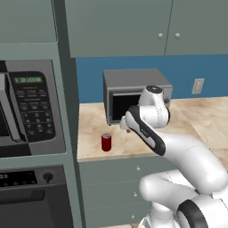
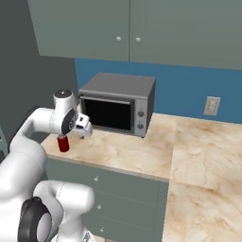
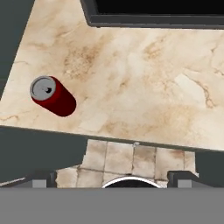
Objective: Four empty soda cans are scattered around the kitchen. Gather all the cans and cluster them next to the stove for recycling.
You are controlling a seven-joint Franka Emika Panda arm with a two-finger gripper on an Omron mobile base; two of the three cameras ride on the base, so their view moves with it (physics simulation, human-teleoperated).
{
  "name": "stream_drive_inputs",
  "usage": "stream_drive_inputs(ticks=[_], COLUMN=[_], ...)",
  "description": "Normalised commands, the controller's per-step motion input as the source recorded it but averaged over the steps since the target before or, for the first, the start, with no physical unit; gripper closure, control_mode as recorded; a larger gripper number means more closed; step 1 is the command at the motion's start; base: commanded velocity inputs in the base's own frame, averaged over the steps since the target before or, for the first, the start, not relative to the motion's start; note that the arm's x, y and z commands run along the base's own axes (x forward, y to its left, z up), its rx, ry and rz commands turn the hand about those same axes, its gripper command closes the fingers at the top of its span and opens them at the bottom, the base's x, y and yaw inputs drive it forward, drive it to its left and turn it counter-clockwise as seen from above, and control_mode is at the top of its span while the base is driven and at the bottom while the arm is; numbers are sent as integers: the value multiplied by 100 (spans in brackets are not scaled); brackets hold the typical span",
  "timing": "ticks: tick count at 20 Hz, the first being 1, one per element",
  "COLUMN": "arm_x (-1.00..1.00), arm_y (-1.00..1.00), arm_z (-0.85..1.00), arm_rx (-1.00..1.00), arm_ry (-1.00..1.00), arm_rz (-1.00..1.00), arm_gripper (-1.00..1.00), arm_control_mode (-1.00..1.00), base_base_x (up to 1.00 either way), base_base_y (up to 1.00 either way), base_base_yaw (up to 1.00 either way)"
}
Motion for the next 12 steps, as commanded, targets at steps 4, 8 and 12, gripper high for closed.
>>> stream_drive_inputs(ticks=[4, 8, 12], arm_x=[0, 6, 12], arm_y=[32, 35, 37], arm_z=[-2, -1, -3], arm_rx=[0, 0, -1], arm_ry=[-5, -8, -8], arm_rz=[27, 15, 8], arm_gripper=[-100, -100, -100], arm_control_mode=[-100, -100, -100], base_base_x=[0, 0, 0], base_base_y=[0, 0, 0], base_base_yaw=[0, 0, 0])
